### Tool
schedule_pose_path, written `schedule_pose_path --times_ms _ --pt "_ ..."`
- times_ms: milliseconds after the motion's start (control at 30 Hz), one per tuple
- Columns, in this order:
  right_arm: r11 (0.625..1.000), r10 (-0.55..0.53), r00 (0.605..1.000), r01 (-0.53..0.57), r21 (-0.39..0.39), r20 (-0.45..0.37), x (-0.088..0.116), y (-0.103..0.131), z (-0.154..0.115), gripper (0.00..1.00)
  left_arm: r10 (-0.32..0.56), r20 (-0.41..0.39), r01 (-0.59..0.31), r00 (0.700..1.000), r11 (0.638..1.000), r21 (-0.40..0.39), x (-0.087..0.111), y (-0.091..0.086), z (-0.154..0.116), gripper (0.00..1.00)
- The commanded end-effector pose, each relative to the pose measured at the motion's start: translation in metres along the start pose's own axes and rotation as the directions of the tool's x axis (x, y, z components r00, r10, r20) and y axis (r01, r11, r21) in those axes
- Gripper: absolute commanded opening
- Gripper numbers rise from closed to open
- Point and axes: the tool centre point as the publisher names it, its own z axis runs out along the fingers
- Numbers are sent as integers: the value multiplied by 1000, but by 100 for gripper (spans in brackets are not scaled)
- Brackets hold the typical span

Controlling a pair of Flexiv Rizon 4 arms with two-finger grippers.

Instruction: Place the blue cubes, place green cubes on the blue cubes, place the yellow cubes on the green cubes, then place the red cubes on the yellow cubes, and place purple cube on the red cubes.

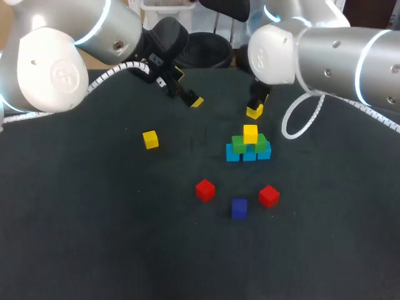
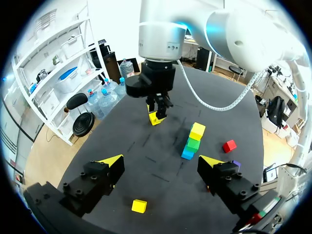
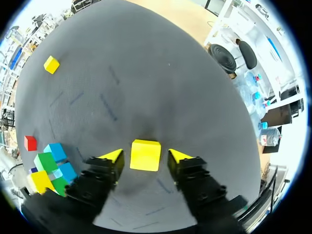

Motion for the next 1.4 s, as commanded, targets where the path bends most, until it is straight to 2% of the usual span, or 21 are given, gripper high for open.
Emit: schedule_pose_path --times_ms 33,67,300,433,633,800,1000,1200,1400 --pt "1000 0 1000 0 -12 -5 0 -2 4 3 -2 -6 2 1000 1000 -2 -2 0 1 100" --pt "1000 -1 1000 1 -14 -9 2 0 4 0 -2 -6 2 1000 1000 -2 -2 0 1 100" --pt "1000 -6 1000 5 -13 -15 7 0 7 0 -2 -6 2 1000 1000 -2 -2 0 1 100" --pt "1000 -21 1000 21 -5 10 8 3 -4 0 -2 -6 2 1000 1000 -2 -2 0 1 100" --pt "995 -99 994 99 -2 47 26 4 -36 0 -2 -6 2 1000 1000 -2 -2 0 1 100" --pt "989 -147 988 147 14 41 48 8 -68 0 -2 -6 2 1000 1000 -2 -2 0 1 100" --pt "984 -179 982 177 29 69 63 31 -96 0 -2 -6 2 1000 1000 -2 -2 0 1 100" --pt "982 -187 980 184 41 73 77 55 -107 0 -2 -6 2 1000 1000 -2 -2 0 1 100" --pt "969 -239 970 235 73 48 85 79 -112 0 -2 -6 2 1000 1000 -2 -2 0 1 100"
